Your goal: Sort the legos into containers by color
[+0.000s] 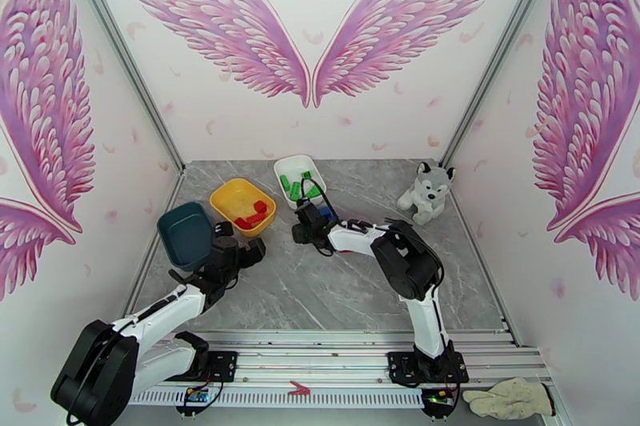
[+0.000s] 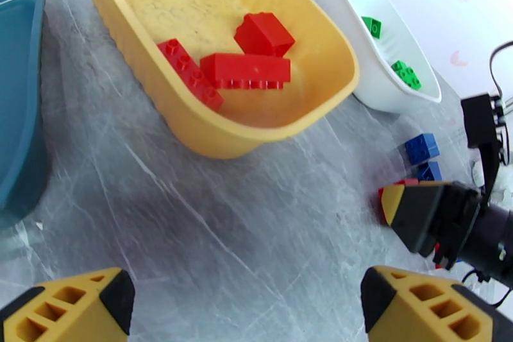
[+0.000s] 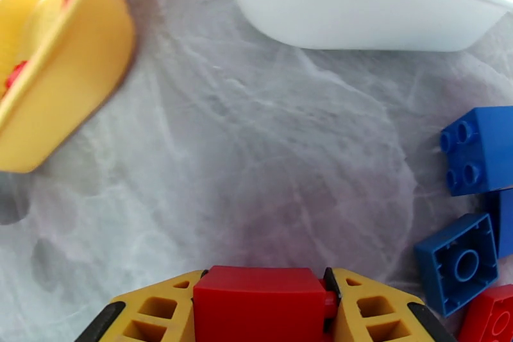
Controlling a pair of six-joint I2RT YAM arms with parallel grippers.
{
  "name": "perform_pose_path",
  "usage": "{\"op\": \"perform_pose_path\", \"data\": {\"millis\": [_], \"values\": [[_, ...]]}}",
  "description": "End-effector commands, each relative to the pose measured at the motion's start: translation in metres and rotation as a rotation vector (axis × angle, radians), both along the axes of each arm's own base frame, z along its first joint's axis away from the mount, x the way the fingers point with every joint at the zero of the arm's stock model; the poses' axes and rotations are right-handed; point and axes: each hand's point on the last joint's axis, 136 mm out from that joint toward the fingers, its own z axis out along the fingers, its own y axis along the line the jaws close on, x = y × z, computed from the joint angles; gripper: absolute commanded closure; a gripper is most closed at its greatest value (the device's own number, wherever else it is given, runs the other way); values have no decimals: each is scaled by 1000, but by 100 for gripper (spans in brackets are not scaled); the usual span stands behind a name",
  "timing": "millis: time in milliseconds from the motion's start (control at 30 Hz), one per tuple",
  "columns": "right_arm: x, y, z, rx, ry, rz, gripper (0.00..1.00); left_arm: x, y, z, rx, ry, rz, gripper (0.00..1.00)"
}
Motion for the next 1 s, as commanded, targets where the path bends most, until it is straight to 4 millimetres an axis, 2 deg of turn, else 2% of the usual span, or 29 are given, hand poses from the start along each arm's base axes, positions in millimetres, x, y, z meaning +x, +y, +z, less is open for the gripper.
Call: {"op": "perform_pose_path", "data": {"millis": [0, 200, 300, 433, 500, 567, 767, 867, 967], "values": [[-4, 29, 48, 202, -32, 90, 63, 21, -6, 30, -48, -73, -32, 1], [-5, 73, 80, 411, -4, 211, 63, 43, 6, 52, -146, -129, -13, 1], [4, 93, 93, 488, 3, 244, 63, 50, 21, 61, -212, -159, 28, 1], [21, 116, 108, 584, 6, 264, 61, 49, 46, 69, -280, -197, 90, 1], [26, 127, 114, 630, 16, 281, 57, 46, 53, 72, -280, -206, 107, 1], [34, 138, 114, 667, 37, 291, 47, 43, 57, 74, -272, -208, 112, 1], [44, 149, 127, 730, 43, 305, 28, 33, 60, 70, -251, -203, 119, 1], [40, 145, 137, 725, 22, 317, 28, 33, 55, 69, -236, -193, 95, 1], [31, 131, 148, 693, -16, 310, 29, 34, 42, 69, -198, -185, 61, 1]]}}
